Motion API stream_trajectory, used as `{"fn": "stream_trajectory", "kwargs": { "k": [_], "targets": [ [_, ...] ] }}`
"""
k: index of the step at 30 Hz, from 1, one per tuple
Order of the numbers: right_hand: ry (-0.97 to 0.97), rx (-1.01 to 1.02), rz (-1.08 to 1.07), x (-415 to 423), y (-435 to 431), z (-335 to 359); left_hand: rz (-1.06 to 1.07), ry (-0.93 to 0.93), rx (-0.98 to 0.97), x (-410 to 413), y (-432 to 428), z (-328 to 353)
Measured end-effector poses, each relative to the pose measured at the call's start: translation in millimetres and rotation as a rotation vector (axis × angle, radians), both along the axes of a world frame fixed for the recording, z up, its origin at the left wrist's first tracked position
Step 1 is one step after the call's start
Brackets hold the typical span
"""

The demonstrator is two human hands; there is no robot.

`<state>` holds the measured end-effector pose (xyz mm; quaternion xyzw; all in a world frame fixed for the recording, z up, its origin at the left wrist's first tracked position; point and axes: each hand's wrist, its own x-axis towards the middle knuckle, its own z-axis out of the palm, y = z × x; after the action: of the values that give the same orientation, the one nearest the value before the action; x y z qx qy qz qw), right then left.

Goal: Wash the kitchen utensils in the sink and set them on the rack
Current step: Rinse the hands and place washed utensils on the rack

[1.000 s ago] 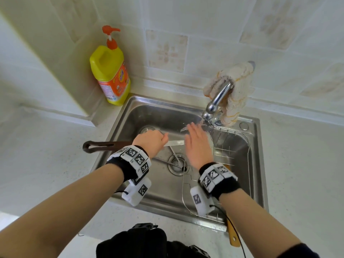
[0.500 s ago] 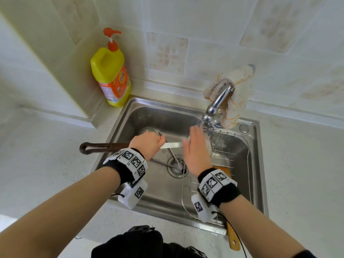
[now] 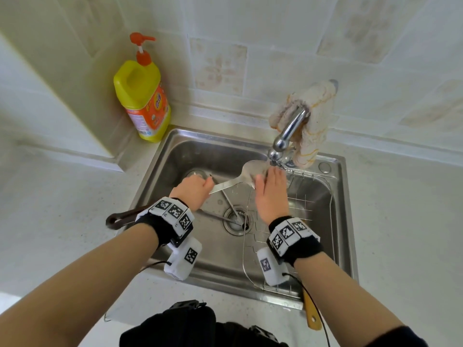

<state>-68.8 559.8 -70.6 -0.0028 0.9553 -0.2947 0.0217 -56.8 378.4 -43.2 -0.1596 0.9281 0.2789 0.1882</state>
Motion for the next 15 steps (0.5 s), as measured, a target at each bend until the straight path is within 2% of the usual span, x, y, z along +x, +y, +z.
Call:
{"fn": "stream_trajectory", "kwargs": {
  "k": [3,5,7,9,11,13,15],
  "targets": [
    [0.02,0.071,0.276,19.6,-12.9,-0.1,0.037,-0.018,0.037,-2.5,-3.8,-8.0],
    [-0.006,-0.02,0.148,11.8,-6.6,-0.6,0.063,-0.015,0.076,-3.1,-6.0,-10.3],
    [-0.084,0.003,0.024,6.5,0.7,-4.0,0.085,-0.02,0.09,-2.7,-9.4,-12.3],
    [-0.04,0.078,0.15,19.6,-9.5,-4.4,0.082,-0.053,0.088,-1.4,-11.6,-13.6],
    [0.02,0.053,0.296,25.3,-17.0,-4.8,0.098,-0.052,0.111,-1.1,-12.6,-12.6],
    [-0.019,-0.038,0.14,11.5,-11.4,-0.1,0.088,-0.034,0.109,-2.2,-13.8,-12.6],
    [-0.058,0.001,0.07,3.7,-5.2,2.6,0.084,-0.013,0.102,-0.3,-14.8,-13.4]
  ]
}}
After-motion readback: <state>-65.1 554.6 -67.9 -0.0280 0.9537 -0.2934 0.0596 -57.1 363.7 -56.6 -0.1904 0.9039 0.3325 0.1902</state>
